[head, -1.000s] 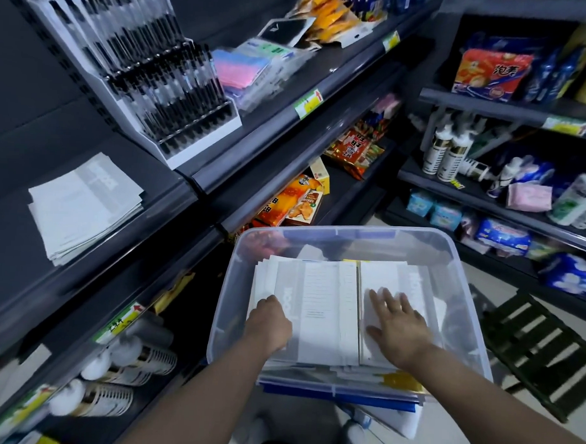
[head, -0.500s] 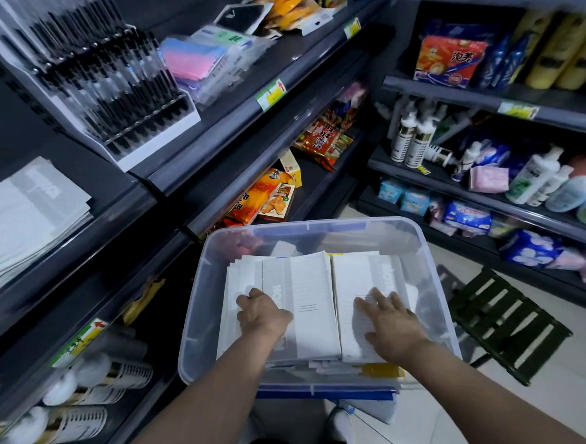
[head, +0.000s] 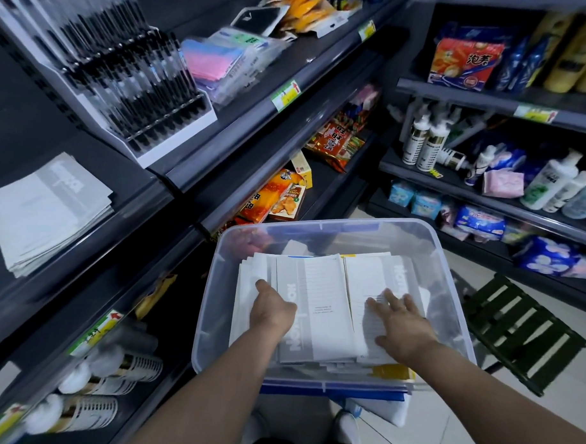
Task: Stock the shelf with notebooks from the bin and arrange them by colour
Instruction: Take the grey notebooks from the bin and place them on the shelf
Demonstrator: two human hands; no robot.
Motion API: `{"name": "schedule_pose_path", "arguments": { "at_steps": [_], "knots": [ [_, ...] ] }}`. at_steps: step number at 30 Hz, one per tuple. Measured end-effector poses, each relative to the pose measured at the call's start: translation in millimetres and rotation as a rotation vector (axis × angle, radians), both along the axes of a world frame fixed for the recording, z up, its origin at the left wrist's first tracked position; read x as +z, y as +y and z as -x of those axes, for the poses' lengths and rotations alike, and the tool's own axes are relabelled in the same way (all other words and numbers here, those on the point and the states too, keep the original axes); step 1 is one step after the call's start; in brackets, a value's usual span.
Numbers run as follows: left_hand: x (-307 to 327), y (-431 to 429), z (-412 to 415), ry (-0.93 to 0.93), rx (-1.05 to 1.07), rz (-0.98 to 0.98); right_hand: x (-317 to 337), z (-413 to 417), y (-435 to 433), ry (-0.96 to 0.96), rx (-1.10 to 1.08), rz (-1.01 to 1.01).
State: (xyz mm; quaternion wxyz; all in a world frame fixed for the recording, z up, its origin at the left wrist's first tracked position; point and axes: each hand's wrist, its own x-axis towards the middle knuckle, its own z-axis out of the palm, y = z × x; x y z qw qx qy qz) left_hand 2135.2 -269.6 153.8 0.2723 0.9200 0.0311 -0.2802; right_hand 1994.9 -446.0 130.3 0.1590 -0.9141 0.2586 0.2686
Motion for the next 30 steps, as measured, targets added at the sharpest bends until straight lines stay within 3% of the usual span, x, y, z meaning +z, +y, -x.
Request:
{"name": "schedule_pose_path", "arguments": {
  "at_steps": [8,16,23,30],
  "knots": [
    [9,14,17,-0.141,-0.228,-0.057,0,2,2,-0.026,0.025,0.025],
    [28,38,-2,-0.256,-0.213,0.043,7,6,-1,-0.032,-0.140,0.036],
    [46,51,-14,-0.328,-0.125,0.075,6,-6,27,-0.025,-0.012,0.026],
    [60,58,-5,-0.309,-0.148,0.120,9,-15,20,-0.015,-0.263,0.060]
  ]
}}
